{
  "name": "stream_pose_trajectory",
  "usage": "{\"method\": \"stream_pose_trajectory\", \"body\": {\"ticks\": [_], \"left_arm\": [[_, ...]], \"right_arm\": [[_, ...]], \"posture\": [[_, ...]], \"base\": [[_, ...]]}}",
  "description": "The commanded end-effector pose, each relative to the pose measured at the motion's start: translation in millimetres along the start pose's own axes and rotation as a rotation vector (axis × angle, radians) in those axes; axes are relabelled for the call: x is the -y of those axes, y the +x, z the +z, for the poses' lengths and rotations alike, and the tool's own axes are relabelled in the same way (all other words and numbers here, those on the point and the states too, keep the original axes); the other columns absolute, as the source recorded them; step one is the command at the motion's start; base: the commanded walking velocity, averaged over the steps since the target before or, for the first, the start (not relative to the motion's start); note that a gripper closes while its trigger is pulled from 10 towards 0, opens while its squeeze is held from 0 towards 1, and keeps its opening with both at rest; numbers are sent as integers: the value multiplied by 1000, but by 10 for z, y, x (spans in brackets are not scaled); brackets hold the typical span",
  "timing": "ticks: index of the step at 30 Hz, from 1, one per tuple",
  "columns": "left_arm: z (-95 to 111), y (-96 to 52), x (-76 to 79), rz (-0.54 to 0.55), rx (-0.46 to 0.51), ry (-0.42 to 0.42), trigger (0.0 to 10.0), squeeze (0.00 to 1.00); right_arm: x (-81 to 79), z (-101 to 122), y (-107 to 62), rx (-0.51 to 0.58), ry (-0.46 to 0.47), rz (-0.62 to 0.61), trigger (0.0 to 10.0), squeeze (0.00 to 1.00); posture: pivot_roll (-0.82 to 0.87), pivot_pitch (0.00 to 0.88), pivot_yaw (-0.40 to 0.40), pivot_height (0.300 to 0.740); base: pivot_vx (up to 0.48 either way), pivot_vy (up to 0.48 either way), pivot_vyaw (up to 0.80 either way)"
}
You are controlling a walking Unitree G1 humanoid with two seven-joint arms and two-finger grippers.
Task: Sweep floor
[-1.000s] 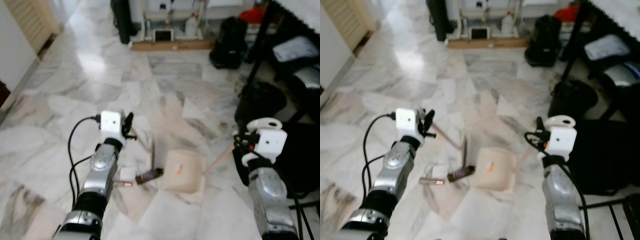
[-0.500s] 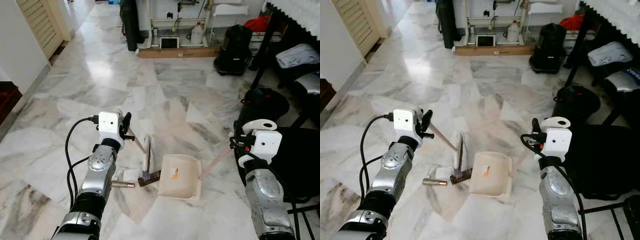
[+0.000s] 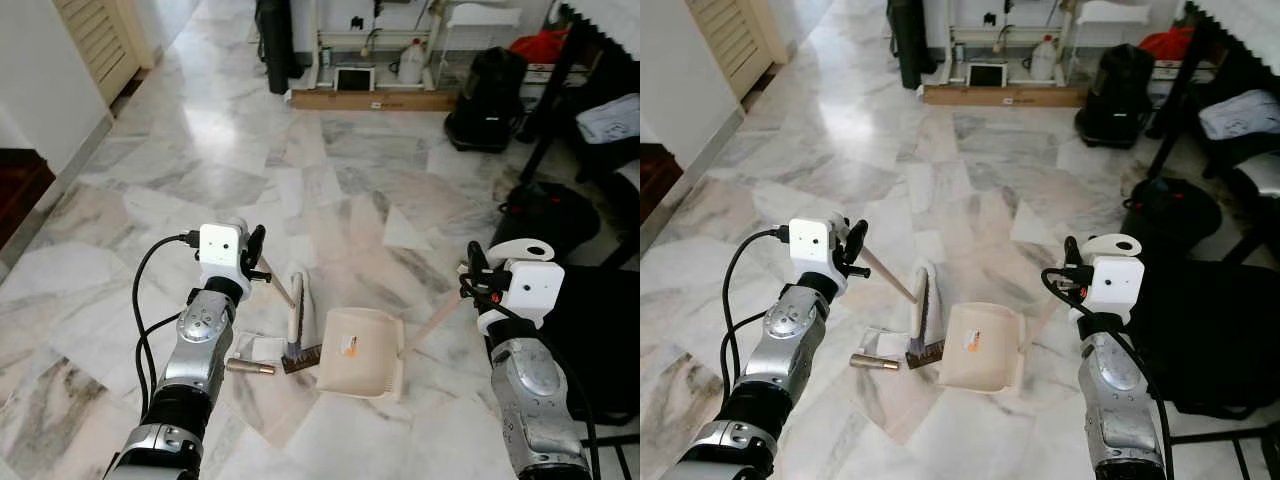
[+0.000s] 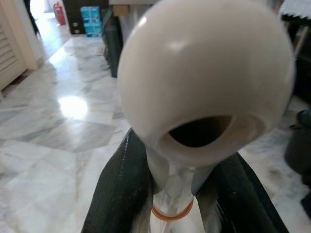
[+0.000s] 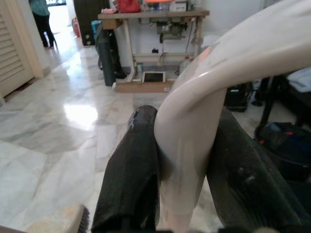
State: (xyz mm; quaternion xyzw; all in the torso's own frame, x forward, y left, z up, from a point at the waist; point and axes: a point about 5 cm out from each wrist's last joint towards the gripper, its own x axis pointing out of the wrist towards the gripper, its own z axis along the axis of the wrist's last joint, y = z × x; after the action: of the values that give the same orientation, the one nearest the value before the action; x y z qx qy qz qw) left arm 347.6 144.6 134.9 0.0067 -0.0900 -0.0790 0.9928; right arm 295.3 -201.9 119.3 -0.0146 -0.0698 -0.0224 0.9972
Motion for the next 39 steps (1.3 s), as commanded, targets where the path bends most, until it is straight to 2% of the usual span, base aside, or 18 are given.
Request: {"method": "stream_pose_trajectory", "body": {"ticks": [1,7,15,27,39], "left_arm": [[113,13,-10,2,66,8,10000,0],[111,9,-5,2,67,4,10000,0],[111,1,1,0,70,5,10000,0],[126,-17,-41,-26,65,25,10000,0],[193,-14,-115,-36,76,47,10000,0]], "right_arm": [[4,115,16,54,3,2,10000,0],[8,109,17,49,2,2,10000,0],[0,93,12,43,1,8,10000,0],[96,-64,-59,-16,-36,-28,10000,0],[140,-169,-23,-49,-70,-88,10000,0]], "posture": [[-8,113,39,740],[-8,116,38,740],[-9,115,39,740],[-2,105,45,740],[23,124,48,740]], "base": [[292,0,0],[274,0,0],[0,0,0],[0,0,0],[0,0,0]]}}
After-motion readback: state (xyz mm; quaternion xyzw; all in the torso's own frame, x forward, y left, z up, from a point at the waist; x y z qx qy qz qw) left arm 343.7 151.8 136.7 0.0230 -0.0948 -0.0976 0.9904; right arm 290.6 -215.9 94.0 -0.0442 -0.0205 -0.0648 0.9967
